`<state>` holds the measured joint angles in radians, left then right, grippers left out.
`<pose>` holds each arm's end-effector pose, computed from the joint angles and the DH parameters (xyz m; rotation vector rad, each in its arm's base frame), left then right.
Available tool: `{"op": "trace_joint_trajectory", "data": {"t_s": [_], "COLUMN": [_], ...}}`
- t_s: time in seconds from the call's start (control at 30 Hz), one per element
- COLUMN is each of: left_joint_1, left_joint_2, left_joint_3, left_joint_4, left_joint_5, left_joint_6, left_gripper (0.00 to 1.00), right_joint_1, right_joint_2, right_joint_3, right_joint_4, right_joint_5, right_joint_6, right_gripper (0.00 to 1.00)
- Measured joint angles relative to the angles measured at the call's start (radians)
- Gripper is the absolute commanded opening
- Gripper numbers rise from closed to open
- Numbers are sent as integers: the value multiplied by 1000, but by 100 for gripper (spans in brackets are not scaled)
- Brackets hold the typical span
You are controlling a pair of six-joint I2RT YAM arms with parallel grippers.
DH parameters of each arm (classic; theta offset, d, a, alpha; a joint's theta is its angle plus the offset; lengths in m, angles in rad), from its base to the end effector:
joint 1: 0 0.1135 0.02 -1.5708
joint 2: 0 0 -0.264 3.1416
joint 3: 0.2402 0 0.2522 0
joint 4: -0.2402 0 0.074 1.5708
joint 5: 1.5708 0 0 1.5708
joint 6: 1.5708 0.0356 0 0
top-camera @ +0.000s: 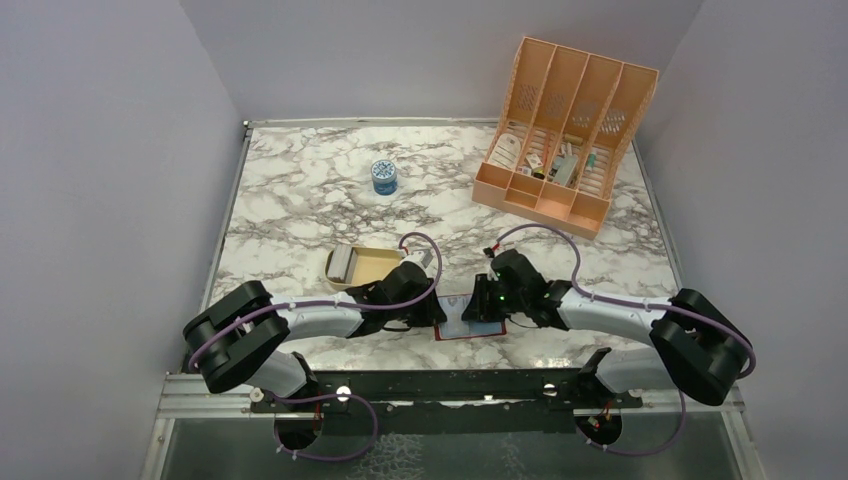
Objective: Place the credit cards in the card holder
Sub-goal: Insert the credit card into the card holder.
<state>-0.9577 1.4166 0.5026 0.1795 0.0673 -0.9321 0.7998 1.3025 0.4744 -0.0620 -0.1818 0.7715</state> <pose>0.1464 -0.2122 0.1436 0.0704 2.5349 -0.9631 0.1546 0.1684 0.1435 -0.1235 2.6592 0.8379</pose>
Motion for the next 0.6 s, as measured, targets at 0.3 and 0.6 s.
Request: {"op": "trace_joint_trajectory", "data": {"t_s": [0.3,0.6], "left_joint_1": [0,0], "left_joint_2": [3,0], "left_joint_3": [0,25], "left_joint_4": [7,-35], "left_joint_5": [3,-1], "left_joint_6": [0,15], "left_gripper": [25,26], "right_joint_1": [0,0], "right_joint_2": [20,-33], "right_joint_3": [0,2], "right_joint_4": [25,-18], "right_joint_5": [-19,-10], "right_joint_6": [-10,-9], "right_gripper": [22,39]}}
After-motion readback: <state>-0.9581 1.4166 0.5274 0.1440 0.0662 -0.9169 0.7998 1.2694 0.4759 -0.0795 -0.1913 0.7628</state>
